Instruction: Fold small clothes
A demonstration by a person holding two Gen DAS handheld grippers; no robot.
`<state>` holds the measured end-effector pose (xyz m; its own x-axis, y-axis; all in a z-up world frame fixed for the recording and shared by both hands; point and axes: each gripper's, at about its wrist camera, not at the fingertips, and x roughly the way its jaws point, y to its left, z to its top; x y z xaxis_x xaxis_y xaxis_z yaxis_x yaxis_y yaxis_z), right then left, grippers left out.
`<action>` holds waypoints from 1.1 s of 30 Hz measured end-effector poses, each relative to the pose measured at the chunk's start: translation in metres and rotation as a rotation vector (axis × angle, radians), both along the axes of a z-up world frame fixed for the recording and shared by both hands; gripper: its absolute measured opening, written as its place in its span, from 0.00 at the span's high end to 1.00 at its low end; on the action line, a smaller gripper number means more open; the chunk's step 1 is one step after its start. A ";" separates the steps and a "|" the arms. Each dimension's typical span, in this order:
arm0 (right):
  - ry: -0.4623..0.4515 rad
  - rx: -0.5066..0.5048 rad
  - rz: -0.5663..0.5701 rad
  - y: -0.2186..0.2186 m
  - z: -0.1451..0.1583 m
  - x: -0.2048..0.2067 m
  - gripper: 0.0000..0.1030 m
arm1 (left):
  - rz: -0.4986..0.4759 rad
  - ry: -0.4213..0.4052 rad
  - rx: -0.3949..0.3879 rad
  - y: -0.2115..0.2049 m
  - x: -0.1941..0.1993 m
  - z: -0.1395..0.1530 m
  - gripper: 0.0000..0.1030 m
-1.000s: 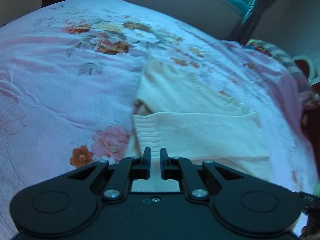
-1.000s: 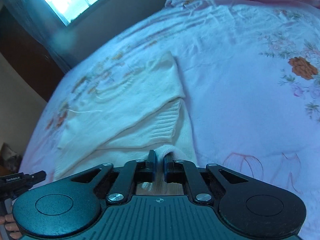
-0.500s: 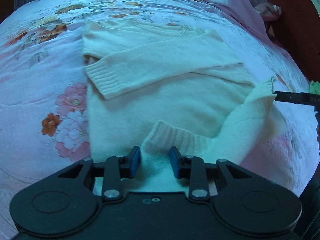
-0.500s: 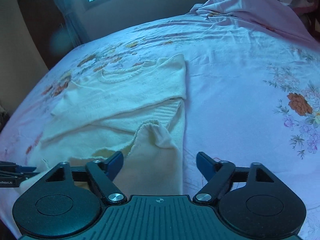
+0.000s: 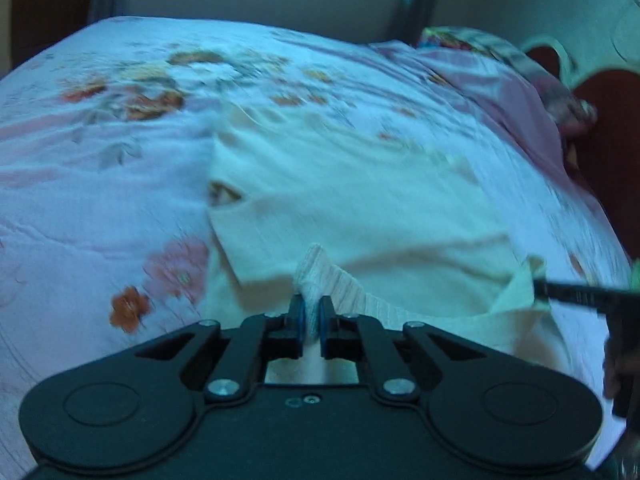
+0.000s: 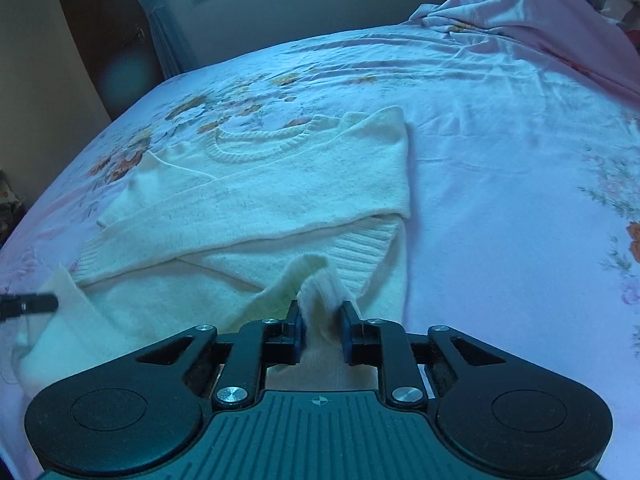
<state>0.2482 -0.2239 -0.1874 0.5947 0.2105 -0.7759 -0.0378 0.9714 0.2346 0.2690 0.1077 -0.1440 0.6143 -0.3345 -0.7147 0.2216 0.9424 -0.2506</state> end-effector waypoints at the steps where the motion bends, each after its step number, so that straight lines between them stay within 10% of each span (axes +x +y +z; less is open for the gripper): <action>1: -0.003 0.000 0.004 0.000 0.000 0.002 0.85 | 0.029 -0.005 -0.006 0.003 0.006 0.000 0.95; 5: -0.043 0.031 -0.056 -0.010 0.005 0.005 0.94 | 0.122 -0.003 -0.061 0.016 0.029 -0.002 0.95; 9: 0.007 0.112 -0.048 -0.019 -0.001 0.020 0.93 | 0.093 0.043 0.051 0.000 0.043 -0.023 0.92; 11: 0.009 0.112 -0.030 -0.018 -0.001 0.021 0.79 | 0.064 0.030 0.096 -0.004 0.038 -0.030 0.90; 14: -0.018 0.139 0.008 -0.018 0.003 0.020 0.33 | 0.056 0.035 0.080 -0.002 0.036 -0.029 0.84; 16: -0.053 0.168 0.032 -0.019 0.006 0.017 0.30 | 0.035 0.028 0.099 -0.004 0.035 -0.030 0.84; 23: -0.031 -0.008 0.118 -0.001 -0.008 0.028 0.53 | 0.029 0.049 0.065 0.003 0.041 -0.031 0.84; 26: -0.013 -0.020 0.134 0.003 -0.014 0.032 0.94 | 0.015 0.036 0.090 -0.002 0.040 -0.031 0.86; 33: -0.055 0.025 0.062 0.000 -0.008 0.020 0.94 | 0.033 -0.036 0.099 -0.006 0.028 -0.021 0.94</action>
<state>0.2679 -0.2236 -0.1953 0.6214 0.2666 -0.7367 -0.1107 0.9608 0.2543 0.2967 0.1016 -0.1645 0.6495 -0.2428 -0.7206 0.1977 0.9690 -0.1483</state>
